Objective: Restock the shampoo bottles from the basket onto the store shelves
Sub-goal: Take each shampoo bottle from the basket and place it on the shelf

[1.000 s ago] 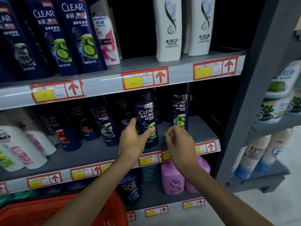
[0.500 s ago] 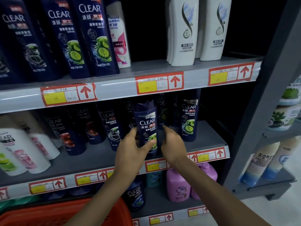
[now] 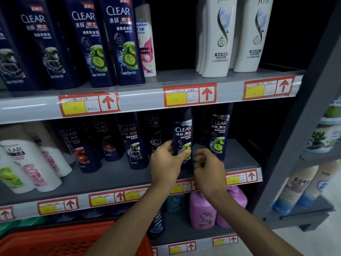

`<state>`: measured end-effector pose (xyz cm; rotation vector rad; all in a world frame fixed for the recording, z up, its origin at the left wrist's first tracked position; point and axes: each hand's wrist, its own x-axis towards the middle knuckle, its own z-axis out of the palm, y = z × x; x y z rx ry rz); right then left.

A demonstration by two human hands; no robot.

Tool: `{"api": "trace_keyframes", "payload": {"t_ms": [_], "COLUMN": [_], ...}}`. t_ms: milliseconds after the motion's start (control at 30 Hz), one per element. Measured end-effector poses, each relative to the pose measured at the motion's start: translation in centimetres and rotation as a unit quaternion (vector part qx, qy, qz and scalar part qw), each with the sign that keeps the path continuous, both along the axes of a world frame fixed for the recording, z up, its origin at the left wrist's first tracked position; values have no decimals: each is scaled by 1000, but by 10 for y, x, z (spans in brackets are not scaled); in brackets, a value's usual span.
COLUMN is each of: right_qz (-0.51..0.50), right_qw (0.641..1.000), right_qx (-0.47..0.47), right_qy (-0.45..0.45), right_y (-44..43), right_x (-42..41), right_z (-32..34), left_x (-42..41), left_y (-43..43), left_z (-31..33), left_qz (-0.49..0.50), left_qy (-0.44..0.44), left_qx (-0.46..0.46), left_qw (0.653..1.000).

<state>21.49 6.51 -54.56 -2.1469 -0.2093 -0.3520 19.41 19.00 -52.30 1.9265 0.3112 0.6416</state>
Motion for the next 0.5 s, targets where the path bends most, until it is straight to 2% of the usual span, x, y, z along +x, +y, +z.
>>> {"api": "trace_keyframes", "payload": {"t_ms": [167,333,500], "right_qz": [33,38,39], "right_qw": [999,999,998], "right_qx": [-2,15,8], "right_qy": [13,33,39], "right_y": [-1,4,8], "right_x": [-1,6,15], "right_z": [2,7,9], "left_x": [27,37,45], "left_y": [-7,-9,-16], "left_z": [-8,-17,-11], "left_qz": [-12,25,30], "left_qy": [31,72,104], "left_qx": [-14,41,44], "left_qw": [999,996,993]}}
